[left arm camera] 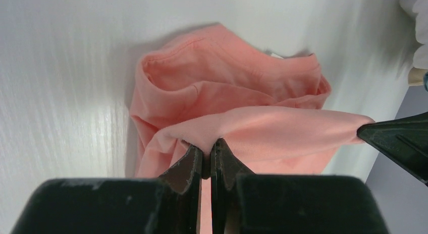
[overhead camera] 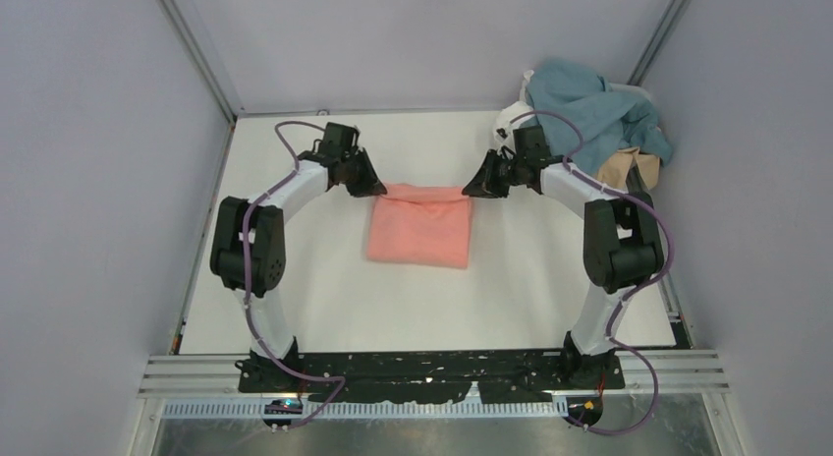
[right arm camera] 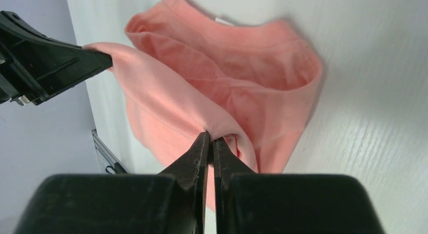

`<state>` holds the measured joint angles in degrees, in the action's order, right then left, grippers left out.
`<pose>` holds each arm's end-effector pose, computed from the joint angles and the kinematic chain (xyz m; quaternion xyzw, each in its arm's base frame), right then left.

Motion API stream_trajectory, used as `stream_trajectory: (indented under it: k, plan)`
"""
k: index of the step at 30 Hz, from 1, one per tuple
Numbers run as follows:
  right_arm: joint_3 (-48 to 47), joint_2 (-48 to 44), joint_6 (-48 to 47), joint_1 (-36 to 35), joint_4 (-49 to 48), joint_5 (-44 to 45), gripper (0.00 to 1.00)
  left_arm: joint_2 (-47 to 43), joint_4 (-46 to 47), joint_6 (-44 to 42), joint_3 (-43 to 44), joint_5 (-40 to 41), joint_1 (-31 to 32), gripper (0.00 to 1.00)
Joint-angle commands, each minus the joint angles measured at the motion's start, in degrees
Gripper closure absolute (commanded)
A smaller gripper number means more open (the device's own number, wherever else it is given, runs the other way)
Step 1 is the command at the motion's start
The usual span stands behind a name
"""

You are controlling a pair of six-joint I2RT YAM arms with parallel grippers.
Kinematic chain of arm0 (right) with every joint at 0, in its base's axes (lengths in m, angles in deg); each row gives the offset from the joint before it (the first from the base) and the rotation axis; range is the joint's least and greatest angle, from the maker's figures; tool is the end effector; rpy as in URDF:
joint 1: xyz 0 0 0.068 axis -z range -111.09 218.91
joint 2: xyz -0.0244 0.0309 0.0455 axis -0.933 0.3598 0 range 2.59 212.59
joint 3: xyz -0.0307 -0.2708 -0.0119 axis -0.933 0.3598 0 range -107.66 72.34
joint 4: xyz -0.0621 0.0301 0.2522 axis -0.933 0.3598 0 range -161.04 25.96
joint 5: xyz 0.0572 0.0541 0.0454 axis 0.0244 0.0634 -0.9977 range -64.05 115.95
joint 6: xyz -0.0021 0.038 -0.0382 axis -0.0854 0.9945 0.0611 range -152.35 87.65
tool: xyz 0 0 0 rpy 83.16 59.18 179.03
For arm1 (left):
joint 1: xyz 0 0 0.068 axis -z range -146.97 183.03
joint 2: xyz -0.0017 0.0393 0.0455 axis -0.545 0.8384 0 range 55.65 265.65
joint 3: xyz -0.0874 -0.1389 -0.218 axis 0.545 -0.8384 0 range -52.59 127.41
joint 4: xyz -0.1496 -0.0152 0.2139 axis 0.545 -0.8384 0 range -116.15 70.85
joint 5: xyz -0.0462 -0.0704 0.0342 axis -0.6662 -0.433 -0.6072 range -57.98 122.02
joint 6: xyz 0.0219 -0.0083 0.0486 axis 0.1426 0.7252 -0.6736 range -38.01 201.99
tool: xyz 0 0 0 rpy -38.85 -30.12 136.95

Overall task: Fold and stack the t-shirts
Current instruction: Fold the long partially folded tshirt into a neat square, then smooth out wrinkles on the folded tshirt

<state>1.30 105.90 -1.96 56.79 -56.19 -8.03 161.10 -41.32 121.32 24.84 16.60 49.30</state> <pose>0.3776 0.1015 0.2145 0.0358 0.8958 0.3802 0.2272 0.3853 -0.1224 0.2227 -0.1414 0.9221 -0.2690 0.2395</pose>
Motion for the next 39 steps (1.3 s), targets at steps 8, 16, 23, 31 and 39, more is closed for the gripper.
stream_trajectory:
  k: [8, 16, 23, 31, 39]
  plan:
    - [-10.5, 6.5, 0.1, 1.5, -2.3, 4.2, 0.44, 2.8, -2.7, -3.4, 10.8, -1.5, -1.6, 0.27]
    - [-3.2, -3.1, 0.8, -0.4, -8.3, 4.1, 0.17, -3.0, 4.0, -2.0, 5.9, -8.4, -0.2, 0.0]
    - [0.1, 2.2, 10.1, -3.8, -24.1, -0.7, 0.05, -0.6, 10.7, 1.7, 0.4, -15.6, 2.1, 0.0]
    - [-3.7, 12.8, 11.0, -3.9, -21.6, 3.8, 0.05, 1.1, 15.0, 1.9, -11.5, -16.2, 2.6, 0.0]
    - [-5.5, 15.5, 7.5, -3.9, -15.6, 9.6, 0.05, -2.1, 13.0, 1.0, -14.7, -10.5, 2.6, 0.0]
